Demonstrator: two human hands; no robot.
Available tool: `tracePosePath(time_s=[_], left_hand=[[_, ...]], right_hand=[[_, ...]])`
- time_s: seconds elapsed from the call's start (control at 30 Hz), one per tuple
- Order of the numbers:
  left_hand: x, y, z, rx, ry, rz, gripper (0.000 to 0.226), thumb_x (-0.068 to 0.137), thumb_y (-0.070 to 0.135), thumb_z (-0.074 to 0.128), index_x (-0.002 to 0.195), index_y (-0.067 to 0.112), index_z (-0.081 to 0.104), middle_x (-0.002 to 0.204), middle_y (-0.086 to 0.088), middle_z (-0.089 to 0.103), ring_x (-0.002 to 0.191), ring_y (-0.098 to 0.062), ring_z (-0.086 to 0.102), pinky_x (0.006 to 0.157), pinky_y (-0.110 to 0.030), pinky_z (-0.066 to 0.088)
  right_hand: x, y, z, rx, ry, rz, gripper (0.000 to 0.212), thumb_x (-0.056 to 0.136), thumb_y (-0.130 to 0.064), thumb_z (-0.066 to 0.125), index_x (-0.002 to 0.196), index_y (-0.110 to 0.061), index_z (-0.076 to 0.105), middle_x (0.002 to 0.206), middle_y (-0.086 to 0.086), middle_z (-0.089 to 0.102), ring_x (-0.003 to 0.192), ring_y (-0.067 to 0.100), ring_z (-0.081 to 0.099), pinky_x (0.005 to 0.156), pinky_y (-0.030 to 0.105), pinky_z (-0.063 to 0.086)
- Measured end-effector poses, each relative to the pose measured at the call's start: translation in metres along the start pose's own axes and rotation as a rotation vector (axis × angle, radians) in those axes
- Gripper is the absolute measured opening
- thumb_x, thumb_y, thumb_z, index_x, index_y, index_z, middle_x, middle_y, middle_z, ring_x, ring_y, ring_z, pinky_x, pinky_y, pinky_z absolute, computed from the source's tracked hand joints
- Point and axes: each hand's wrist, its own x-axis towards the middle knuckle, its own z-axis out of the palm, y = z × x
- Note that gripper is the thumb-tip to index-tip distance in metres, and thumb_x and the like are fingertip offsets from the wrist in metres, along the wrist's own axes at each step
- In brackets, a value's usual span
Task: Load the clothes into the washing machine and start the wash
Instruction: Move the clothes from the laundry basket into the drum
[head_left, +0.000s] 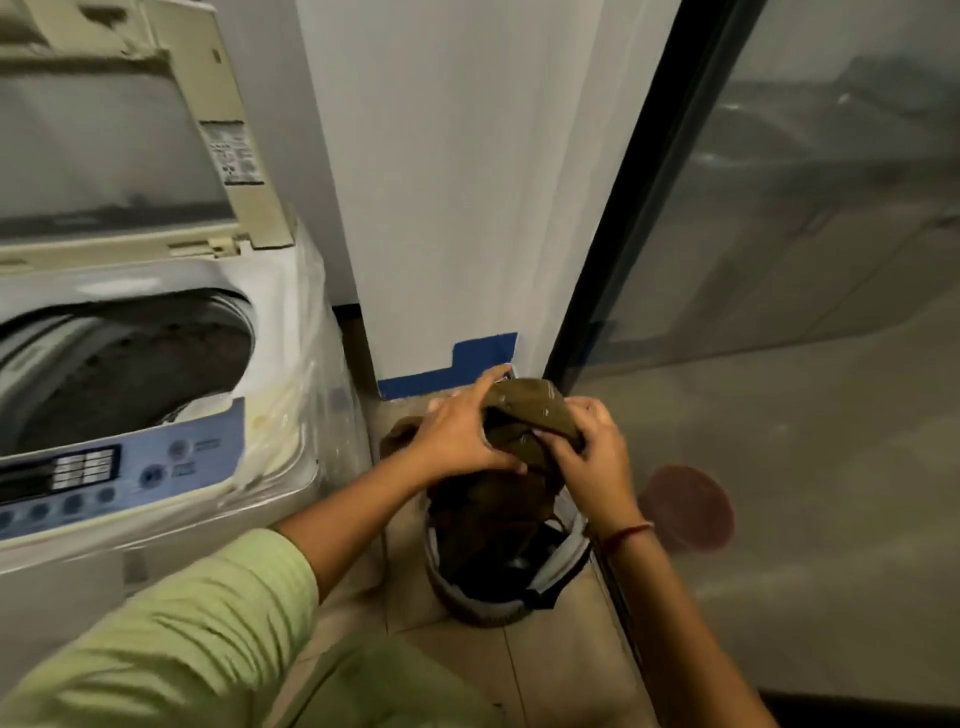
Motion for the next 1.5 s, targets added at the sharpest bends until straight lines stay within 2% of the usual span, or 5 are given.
tracePosePath(time_s=[0.33, 0.47, 0.83, 1.27, 1.5], left_hand=[[-0.036, 0.018, -0.125, -0.317, 0.005, 0.275, 0.028, 0.078, 0.022, 0.074, 0.092, 0.041, 0.058, 0.089, 0.024, 0.062, 0.084, 0.015, 0.06, 0.079, -0.004, 0.046], [-0.06, 0.001, -0.183, -0.35, 0.098, 0.355, 0.032, 0.078, 0.016, 0.074, 0.104, 0.031, 0.061, 0.097, 0.01, 0.067, 0.097, -0.003, 0.064, 0.091, -0.02, 0.051], [-0.117, -0.114, -0.305, -0.203, 0.243, 0.286, 0.045, 0.083, 0.014, 0.066, 0.121, 0.031, 0.05, 0.108, 0.009, 0.062, 0.1, 0.001, 0.058, 0.092, -0.021, 0.047], [-0.152, -0.211, -0.464, -0.328, 0.971, 0.209, 0.061, 0.085, 0.008, 0.062, 0.14, 0.009, 0.036, 0.134, -0.005, 0.051, 0.118, -0.009, 0.053, 0.09, -0.008, 0.046], [-0.174, -0.27, -0.428, -0.336, 0.666, 0.055, 0.07, 0.079, 0.004, 0.071, 0.137, 0.024, 0.037, 0.126, 0.003, 0.051, 0.12, -0.013, 0.049, 0.103, -0.026, 0.04]], right_hand=[[-0.005, -0.068, 0.018, 0.436, -0.149, -0.049, 0.072, 0.073, -0.027, 0.076, 0.134, -0.027, 0.039, 0.128, -0.014, 0.051, 0.118, -0.003, 0.051, 0.094, 0.013, 0.045], [-0.006, -0.07, 0.059, 0.249, -0.475, 0.101, 0.083, 0.044, -0.062, 0.083, 0.117, -0.046, 0.047, 0.122, -0.021, 0.055, 0.113, -0.005, 0.054, 0.1, 0.024, 0.044], [0.075, -0.135, 0.156, -0.222, -1.201, 0.561, 0.082, 0.05, -0.041, 0.09, 0.122, -0.023, 0.055, 0.122, 0.001, 0.064, 0.113, 0.025, 0.061, 0.102, 0.048, 0.045], [0.154, -0.35, 0.204, -0.055, 0.168, -0.376, 0.021, 0.078, -0.017, 0.065, 0.098, -0.022, 0.06, 0.09, -0.009, 0.062, 0.081, 0.011, 0.059, 0.068, 0.021, 0.05], [0.145, -0.311, 0.257, -0.059, -0.428, -0.093, 0.078, 0.074, -0.019, 0.077, 0.138, -0.022, 0.033, 0.121, 0.002, 0.051, 0.115, 0.023, 0.052, 0.099, 0.039, 0.048]])
